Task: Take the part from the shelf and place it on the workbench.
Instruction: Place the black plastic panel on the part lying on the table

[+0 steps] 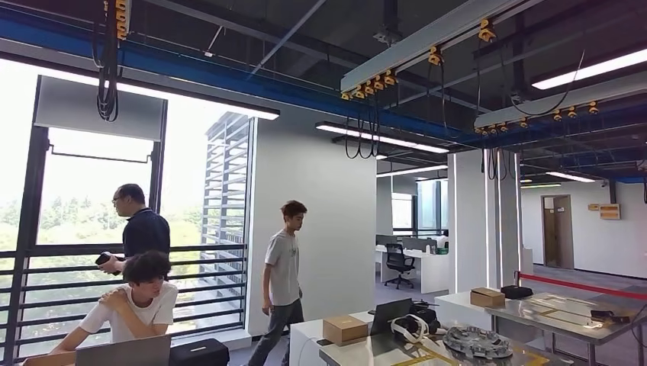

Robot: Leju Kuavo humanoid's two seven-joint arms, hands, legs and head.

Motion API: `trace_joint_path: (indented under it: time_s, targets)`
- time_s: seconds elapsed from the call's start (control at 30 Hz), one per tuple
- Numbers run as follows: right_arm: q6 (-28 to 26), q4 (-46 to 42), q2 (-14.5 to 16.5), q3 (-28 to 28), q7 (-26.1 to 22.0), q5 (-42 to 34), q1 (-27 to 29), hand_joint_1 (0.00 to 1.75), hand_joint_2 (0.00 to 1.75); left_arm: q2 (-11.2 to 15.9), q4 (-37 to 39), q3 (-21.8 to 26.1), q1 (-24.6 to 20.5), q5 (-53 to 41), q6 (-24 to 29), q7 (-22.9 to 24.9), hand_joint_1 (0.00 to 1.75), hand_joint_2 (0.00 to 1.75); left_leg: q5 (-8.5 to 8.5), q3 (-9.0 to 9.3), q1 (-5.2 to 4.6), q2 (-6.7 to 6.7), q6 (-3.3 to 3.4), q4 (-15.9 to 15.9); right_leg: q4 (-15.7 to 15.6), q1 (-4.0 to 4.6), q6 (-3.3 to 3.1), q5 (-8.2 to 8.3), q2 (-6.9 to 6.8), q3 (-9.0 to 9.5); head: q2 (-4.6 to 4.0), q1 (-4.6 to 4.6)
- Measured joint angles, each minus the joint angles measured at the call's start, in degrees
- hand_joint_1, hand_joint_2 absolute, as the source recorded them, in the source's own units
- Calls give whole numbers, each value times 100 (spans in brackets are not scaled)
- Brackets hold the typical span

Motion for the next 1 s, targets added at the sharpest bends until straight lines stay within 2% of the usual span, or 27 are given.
trace_joint_path:
  time_s: [0.03,0.07,0.1,0.17,0.2,0.23,0.3,0.37,0.4,0.43,0.5,0.53,0.57,0.6,0.63,0.7,0.73,0.83,0.9,0.93,1.0]
  targets:
    - [10,23,2,12,15,3,-21,175,175,-1,0,-4,2,-9,-7,1,0,175,-10,11,-5,-1,9,1,276,1,6,-36,1,-182,0,-5]
    - [18,49,4,25,34,5,-45,175,175,-1,0,-7,5,-18,-12,1,0,175,-26,31,-9,-3,14,1,372,2,5,36,1,-281,0,-11]
    - [25,76,9,39,57,4,-77,175,175,-3,-1,-10,7,-27,-16,2,0,175,-44,60,-13,-8,13,2,249,3,-5,215,0,-272,0,-18]
    - [46,123,21,68,102,3,-178,175,175,-10,-1,-26,10,-43,-25,5,0,175,-97,124,-20,-15,-11,5,-433,16,-63,685,-1,-21,0,-21]
    - [59,143,30,81,117,3,-236,175,175,-15,-1,-35,8,-48,-29,7,0,175,-124,141,-32,-17,-33,15,-765,28,-98,829,-4,117,0,-17]
    - [70,161,40,92,129,2,-292,175,175,-19,-1,-44,4,-52,-34,10,0,175,-142,143,-38,-15,-61,22,-991,42,-132,890,-5,212,0,-11]
    - [85,193,63,108,151,-2,-364,175,175,-23,-1,-58,0,-59,-41,20,0,175,-159,133,-44,-8,-119,20,-1127,64,-177,849,2,264,0,-6]
    - [89,220,88,119,181,-8,-406,175,175,-18,0,-78,-2,-64,-41,26,0,175,-205,139,-37,-3,-179,32,-1181,37,-224,846,5,294,0,-6]
    - [90,236,104,127,195,-11,-437,175,175,-15,0,-90,-4,-71,-42,27,0,175,-285,103,-31,-3,-214,138,-1209,17,-246,850,3,317,0,4]
    - [90,255,120,136,207,-15,-475,175,175,-11,0,-104,-5,-81,-42,27,0,175,-417,8,-19,-3,-251,362,-1232,-3,-265,851,-2,341,0,14]
    - [90,307,144,150,223,-20,-554,175,175,-9,-1,-126,-18,-114,-44,18,0,175,-733,-329,22,-3,-319,1067,-1238,-8,-284,836,-10,362,0,35]
    - [90,338,150,154,236,-24,-581,175,175,-8,-1,-133,-31,-126,-45,12,0,175,-820,-486,42,-2,-344,1368,-1236,-9,-285,826,-15,370,0,42]
    - [90,372,155,158,253,-30,-602,175,175,-7,-2,-137,-44,-136,-45,7,0,175,-801,-568,57,-2,-363,1502,-1234,-10,-280,814,-17,382,0,46]
    - [90,406,163,164,273,-39,-621,175,175,-4,-2,-140,-52,-142,-46,8,0,175,-667,-552,73,-2,-375,1422,-1229,-13,-269,801,-13,399,0,51]
    - [90,437,173,170,292,-50,-643,175,175,-2,-2,-143,-51,-145,-47,14,0,175,-440,-439,89,-2,-381,1132,-1224,-18,-251,784,-6,423,0,56]
    - [91,487,192,180,313,-63,-701,175,175,2,-1,-151,-37,-149,-52,31,0,175,-63,-158,102,-4,-376,440,-1211,-14,-197,752,9,458,0,64]
    - [92,510,198,184,317,-67,-737,175,175,1,0,-158,-31,-150,-55,37,0,175,3,-68,96,-6,-350,206,-1206,-9,-161,747,12,456,1,62]
    - [94,580,205,201,331,-79,-827,175,175,-3,0,-186,-16,-153,-62,39,0,175,-36,-25,61,-13,-225,59,-1226,-10,-54,758,9,437,1,37]
    - [95,616,208,220,341,-82,-859,175,175,-4,0,-193,-19,-155,-62,39,0,175,-16,6,67,-14,-146,30,-1135,-21,1,679,1,405,0,25]
    - [95,629,209,228,346,-83,-875,175,175,-4,0,-194,-21,-154,-62,39,0,175,-9,25,72,-12,-110,15,-944,-20,14,569,1,316,0,16]
    - [95,659,209,245,363,-83,-896,175,175,-5,-1,-202,-20,-152,-62,39,0,175,-14,28,54,-5,-61,9,-242,-10,17,259,2,-40,0,-8]
